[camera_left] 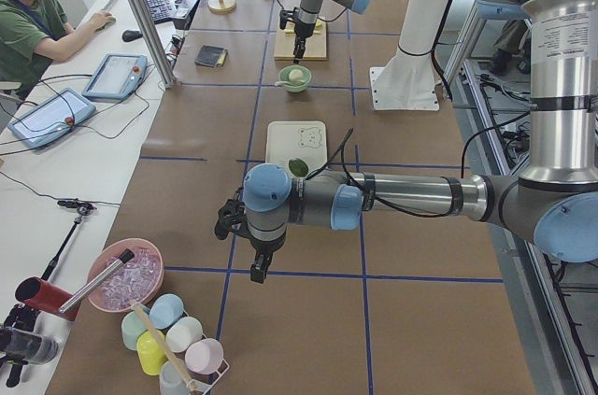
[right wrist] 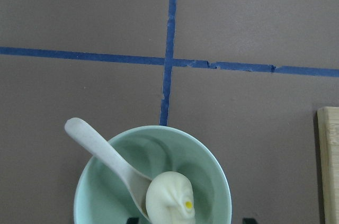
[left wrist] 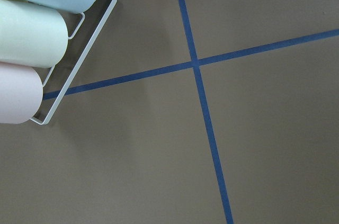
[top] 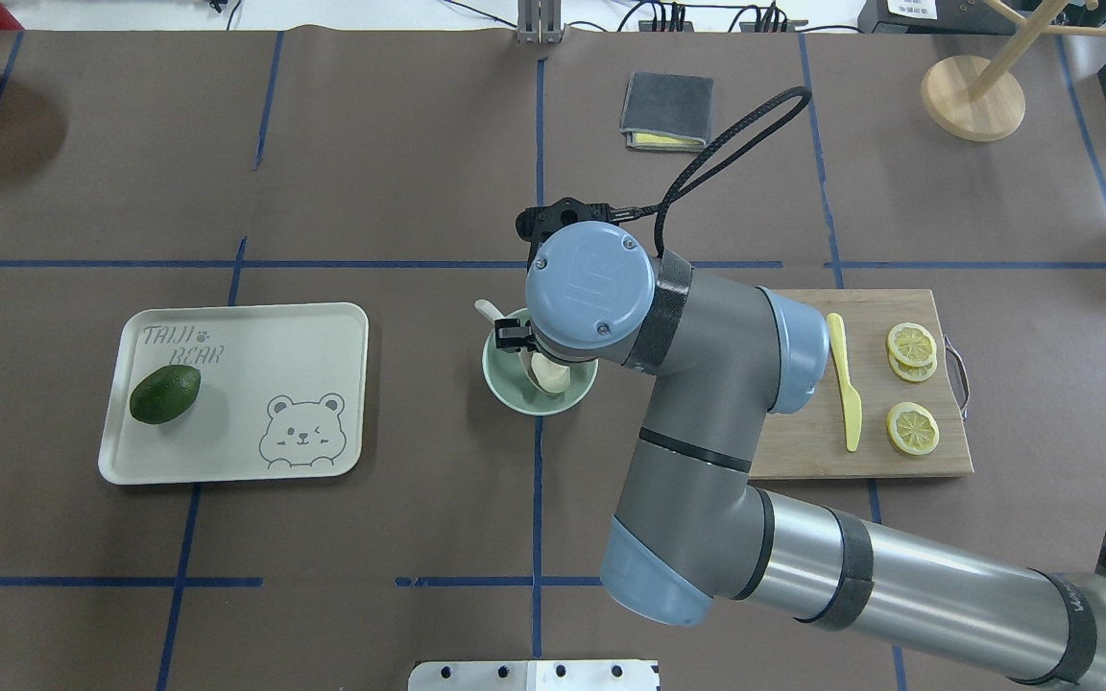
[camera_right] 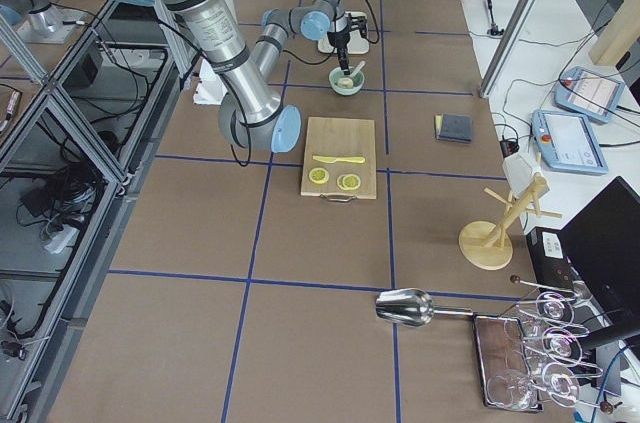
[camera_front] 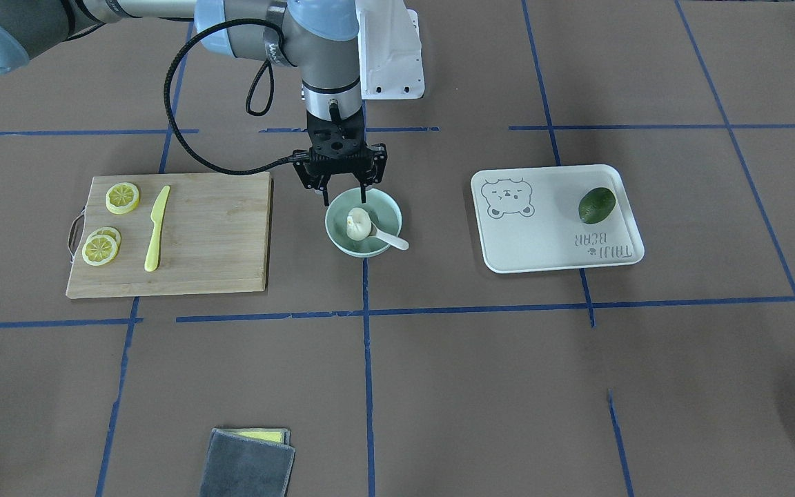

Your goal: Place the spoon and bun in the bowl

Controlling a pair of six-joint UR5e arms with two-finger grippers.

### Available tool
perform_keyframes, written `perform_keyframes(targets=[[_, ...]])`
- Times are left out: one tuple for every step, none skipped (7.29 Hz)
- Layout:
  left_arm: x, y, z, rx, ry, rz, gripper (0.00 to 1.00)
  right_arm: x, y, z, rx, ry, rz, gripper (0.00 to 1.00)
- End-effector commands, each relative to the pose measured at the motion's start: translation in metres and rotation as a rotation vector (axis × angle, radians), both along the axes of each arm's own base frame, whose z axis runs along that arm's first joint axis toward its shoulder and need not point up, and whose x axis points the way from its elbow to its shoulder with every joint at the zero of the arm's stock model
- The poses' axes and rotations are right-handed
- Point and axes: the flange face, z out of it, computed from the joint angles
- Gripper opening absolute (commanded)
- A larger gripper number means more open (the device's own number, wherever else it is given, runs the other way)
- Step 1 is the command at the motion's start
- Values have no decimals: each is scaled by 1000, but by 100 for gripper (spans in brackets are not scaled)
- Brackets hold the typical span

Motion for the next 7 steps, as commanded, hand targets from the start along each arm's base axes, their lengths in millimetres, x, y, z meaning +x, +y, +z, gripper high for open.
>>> perform_keyframes(targets=[[1, 0, -1, 0, 8, 1, 100, 12, -9, 1, 11, -1, 3, 100], [0, 0, 0, -3, 7, 1, 100, 33, -30, 8, 13, 4, -6, 100], [1, 1, 2, -15, 7, 1, 100, 65, -60, 24, 48, 26, -75, 100], [1, 2, 6, -26, 8, 0, 100, 104, -93, 49, 54, 50, -104, 100], [1, 2, 4, -24, 8, -2, 100, 163, -133, 79, 84, 76, -168, 100], [1, 2, 5, -27, 8, -2, 100, 239, -167, 125, 115, 91, -255, 100], [1, 13, 12, -38, 5, 0, 100, 315, -188, 175, 154, 119, -322, 100]])
